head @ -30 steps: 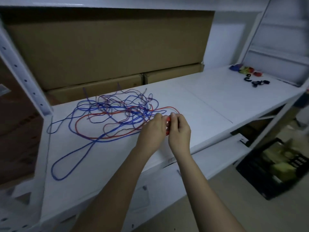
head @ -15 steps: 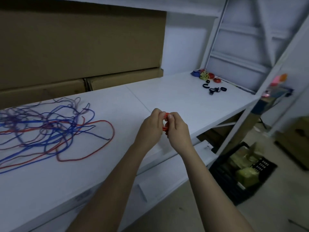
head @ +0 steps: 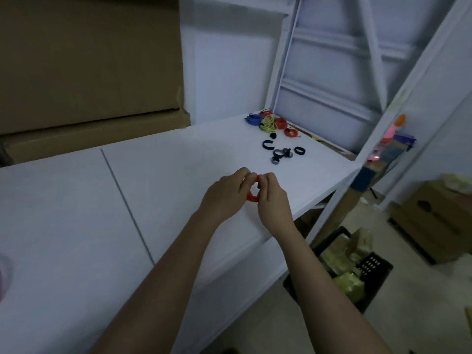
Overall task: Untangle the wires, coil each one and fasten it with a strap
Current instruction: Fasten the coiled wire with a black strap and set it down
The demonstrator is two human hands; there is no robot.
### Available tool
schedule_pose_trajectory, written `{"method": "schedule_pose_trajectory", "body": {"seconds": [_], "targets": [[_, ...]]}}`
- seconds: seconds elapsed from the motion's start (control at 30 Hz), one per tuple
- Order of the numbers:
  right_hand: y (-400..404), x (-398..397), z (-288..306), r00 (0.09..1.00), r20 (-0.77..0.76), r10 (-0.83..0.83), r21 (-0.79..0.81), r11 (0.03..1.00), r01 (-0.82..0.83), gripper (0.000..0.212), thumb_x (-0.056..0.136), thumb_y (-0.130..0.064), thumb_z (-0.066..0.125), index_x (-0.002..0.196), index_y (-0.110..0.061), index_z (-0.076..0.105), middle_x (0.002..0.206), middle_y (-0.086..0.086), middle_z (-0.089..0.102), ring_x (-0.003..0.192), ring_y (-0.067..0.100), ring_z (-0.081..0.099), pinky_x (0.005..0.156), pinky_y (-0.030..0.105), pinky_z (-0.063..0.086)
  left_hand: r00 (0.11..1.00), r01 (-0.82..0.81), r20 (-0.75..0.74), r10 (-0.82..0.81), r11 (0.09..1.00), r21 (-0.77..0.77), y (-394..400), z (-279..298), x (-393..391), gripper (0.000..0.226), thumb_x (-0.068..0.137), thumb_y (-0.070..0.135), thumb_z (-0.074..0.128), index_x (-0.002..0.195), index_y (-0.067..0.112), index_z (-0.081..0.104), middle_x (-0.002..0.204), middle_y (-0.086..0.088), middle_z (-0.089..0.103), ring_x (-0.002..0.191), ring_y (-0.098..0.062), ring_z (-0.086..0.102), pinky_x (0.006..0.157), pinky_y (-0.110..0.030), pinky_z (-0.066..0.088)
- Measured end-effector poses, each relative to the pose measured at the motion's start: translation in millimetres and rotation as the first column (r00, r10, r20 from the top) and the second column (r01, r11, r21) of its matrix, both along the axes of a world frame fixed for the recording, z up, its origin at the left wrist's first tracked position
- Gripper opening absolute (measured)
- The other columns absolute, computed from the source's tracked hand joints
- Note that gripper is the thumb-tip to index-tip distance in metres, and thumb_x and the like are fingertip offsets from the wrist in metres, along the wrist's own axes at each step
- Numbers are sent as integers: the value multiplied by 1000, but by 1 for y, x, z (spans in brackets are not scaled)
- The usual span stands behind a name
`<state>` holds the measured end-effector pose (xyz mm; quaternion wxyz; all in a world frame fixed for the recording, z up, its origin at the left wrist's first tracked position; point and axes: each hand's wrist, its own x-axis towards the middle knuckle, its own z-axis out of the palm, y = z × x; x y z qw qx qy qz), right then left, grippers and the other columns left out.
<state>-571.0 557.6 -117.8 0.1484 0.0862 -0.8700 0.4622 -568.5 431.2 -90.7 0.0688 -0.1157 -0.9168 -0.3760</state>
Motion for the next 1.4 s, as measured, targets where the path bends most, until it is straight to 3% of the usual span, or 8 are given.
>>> {"method": "schedule_pose_trajectory", "body": {"seconds": [0.17,0.37,0.57,0.7,0.9,1.17,1.33,1.4], "targets": [[62,-93,-6,992,102,-77,165,984,60,29,104,-31,26,108,-16,50,91,1,59,72,15,54,60,27,36,997,-71,30,71,997,-3,30,-6,-96,24,102,35,35,111,21,52,99,-3,67,85,-21,61,77,-39,52],[120,-172,-11,994,98,-47,227,974,24,23,104,-26,29,99,-18,50,85,-1,58,65,11,50,54,28,32,982,-167,85,171,984,-57,53,-19,-171,22,102,29,39,113,18,54,104,-3,62,86,-18,56,73,-32,46],[141,-260,-8,983,85,163,252,951,-180,23,103,-18,32,86,-17,48,75,1,56,67,23,54,57,32,35,964,-189,189,188,982,-12,74,-36,-217,23,97,35,51,106,17,63,96,2,59,80,-10,52,59,-19,35],[147,-301,-4,929,93,359,325,871,-369,20,102,-22,34,85,-20,44,71,6,57,64,26,55,59,37,41,920,-227,340,195,972,57,93,-38,-224,19,87,44,65,96,27,67,88,14,64,76,0,55,63,-17,39],[148,-341,2,794,85,602,359,724,-589,22,102,-27,33,91,-15,47,70,6,54,66,27,52,60,40,39,845,-409,374,383,912,-9,116,-37,-224,5,85,24,68,86,27,72,83,16,68,78,-1,61,75,-24,48],[116,-349,16,592,135,795,1,597,-802,33,104,-24,34,72,-29,43,63,-15,49,59,-3,43,57,12,33,683,-730,118,721,669,141,128,-27,-219,7,87,14,66,85,17,72,86,4,65,63,-2,60,61,-16,47],[92,-344,16,433,330,839,-244,519,-819,33,104,-32,34,94,-13,60,95,15,66,71,20,60,62,27,46,566,-805,-46,823,564,185,124,-17,-223,7,86,7,67,89,7,73,84,-6,62,68,-14,64,67,-35,55],[87,-343,16,436,340,833,-277,532,-800,31,103,-32,35,99,-16,61,98,10,67,81,19,62,60,21,48,555,-808,-87,827,561,178,122,-16,-227,7,85,6,68,89,6,73,83,-8,62,73,-20,64,66,-38,55]]}}
